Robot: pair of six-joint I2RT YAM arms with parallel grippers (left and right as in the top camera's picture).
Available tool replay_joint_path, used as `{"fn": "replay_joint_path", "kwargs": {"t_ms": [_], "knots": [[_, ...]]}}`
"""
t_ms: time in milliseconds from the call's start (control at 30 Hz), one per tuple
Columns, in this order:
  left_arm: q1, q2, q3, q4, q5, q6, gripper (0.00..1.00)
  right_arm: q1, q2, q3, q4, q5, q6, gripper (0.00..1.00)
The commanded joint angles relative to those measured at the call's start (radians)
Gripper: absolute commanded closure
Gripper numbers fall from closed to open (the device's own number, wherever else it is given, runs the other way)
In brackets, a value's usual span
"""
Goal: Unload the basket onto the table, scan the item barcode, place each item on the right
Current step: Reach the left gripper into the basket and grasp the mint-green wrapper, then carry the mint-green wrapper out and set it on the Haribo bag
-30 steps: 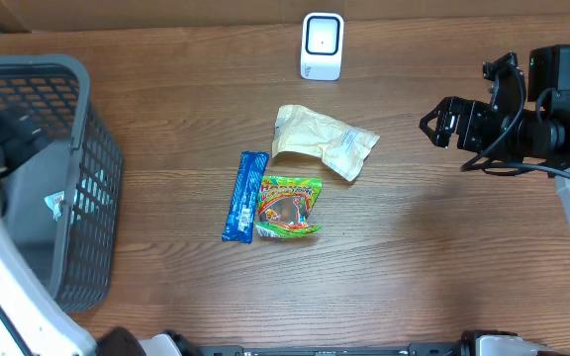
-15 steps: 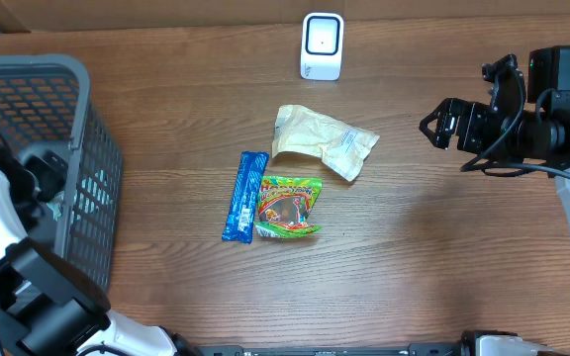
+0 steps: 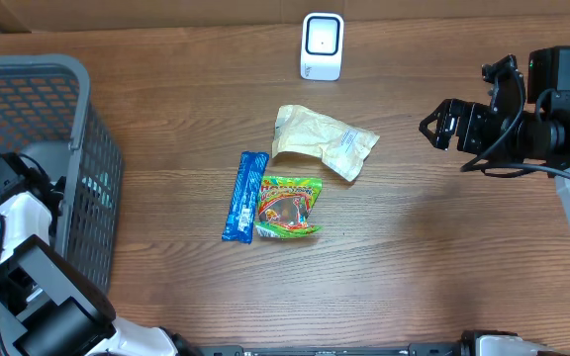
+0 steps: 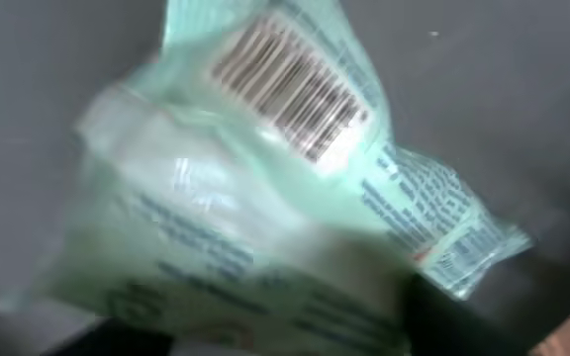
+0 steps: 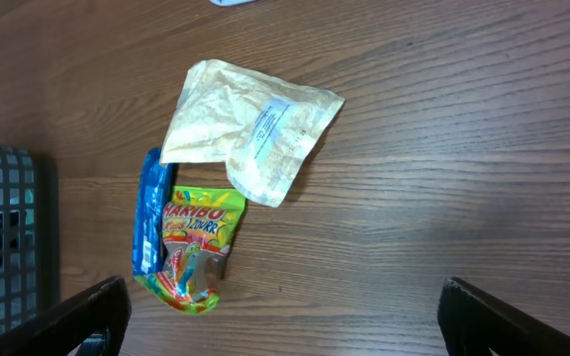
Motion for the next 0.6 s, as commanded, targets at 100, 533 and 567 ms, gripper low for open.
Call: {"fn": "replay_joint_path", "kwargs": {"t_ms": [100, 533, 567], "knots": [[0.000, 0.028, 0.020, -0.083, 0.012, 0.003, 0.96, -0.007, 0.001, 0.019, 0.004, -0.009, -0.007, 0.00], [-0.001, -0.242, 0.561, -0.521, 0.057, 0.135, 0.96, -0.007, 0.001, 0.019, 0.001, -0.009, -0.007, 0.00], [-0.004, -0.271, 0.582, -0.533, 0.064, 0.146, 0.96, -0.007, 0.001, 0.019, 0.001, -0.009, -0.007, 0.00]]}}
